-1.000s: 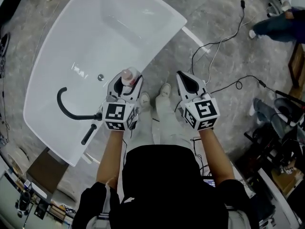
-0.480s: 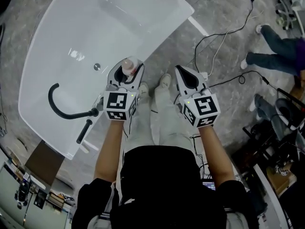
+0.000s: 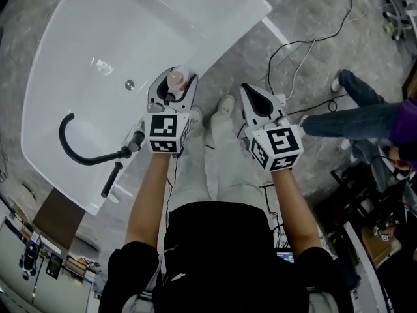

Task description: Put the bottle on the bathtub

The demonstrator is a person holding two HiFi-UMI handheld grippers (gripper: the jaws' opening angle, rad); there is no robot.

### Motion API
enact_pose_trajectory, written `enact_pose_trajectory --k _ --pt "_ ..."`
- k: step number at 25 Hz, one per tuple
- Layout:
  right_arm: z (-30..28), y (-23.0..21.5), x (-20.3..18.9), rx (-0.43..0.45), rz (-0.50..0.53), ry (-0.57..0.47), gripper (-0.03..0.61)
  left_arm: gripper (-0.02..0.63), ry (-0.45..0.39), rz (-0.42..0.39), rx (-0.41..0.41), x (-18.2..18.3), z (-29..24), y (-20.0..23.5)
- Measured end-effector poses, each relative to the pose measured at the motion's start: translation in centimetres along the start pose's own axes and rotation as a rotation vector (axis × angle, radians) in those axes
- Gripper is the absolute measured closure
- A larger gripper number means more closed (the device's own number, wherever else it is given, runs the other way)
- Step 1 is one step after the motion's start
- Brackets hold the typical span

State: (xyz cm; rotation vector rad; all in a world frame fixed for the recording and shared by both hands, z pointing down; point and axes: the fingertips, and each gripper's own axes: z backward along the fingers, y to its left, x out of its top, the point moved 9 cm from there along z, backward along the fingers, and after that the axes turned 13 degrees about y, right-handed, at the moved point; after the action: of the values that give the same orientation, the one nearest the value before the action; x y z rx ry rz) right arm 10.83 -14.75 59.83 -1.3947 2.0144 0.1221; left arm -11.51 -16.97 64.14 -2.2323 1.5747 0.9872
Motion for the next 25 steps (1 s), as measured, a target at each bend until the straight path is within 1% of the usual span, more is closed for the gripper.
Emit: enact_pose_trajectory --k 7,12,19,25 --pt "-1.0 0.2 -1.4 0.013 -0.005 0.023 0.554 0.382 0.0 0.011 0.037 -1.1 -1.1 0.2" --pt "-1.3 0.1 -2.2 0.018 -0.013 0.032 0.554 0.382 -0.014 -0.02 0.071 -1.9 -1.3 -0.1" --pt "-1.5 -0.1 -2.8 0.023 -0.016 0.041 0.554 0.382 -0.034 -0.029 0.086 -2.3 -1.4 -0.6" --pt "-1.3 0.0 -3.1 0.024 -0.019 0.043 0.554 0.38 -0.035 -0.066 0.093 -2.8 -1.2 -1.2"
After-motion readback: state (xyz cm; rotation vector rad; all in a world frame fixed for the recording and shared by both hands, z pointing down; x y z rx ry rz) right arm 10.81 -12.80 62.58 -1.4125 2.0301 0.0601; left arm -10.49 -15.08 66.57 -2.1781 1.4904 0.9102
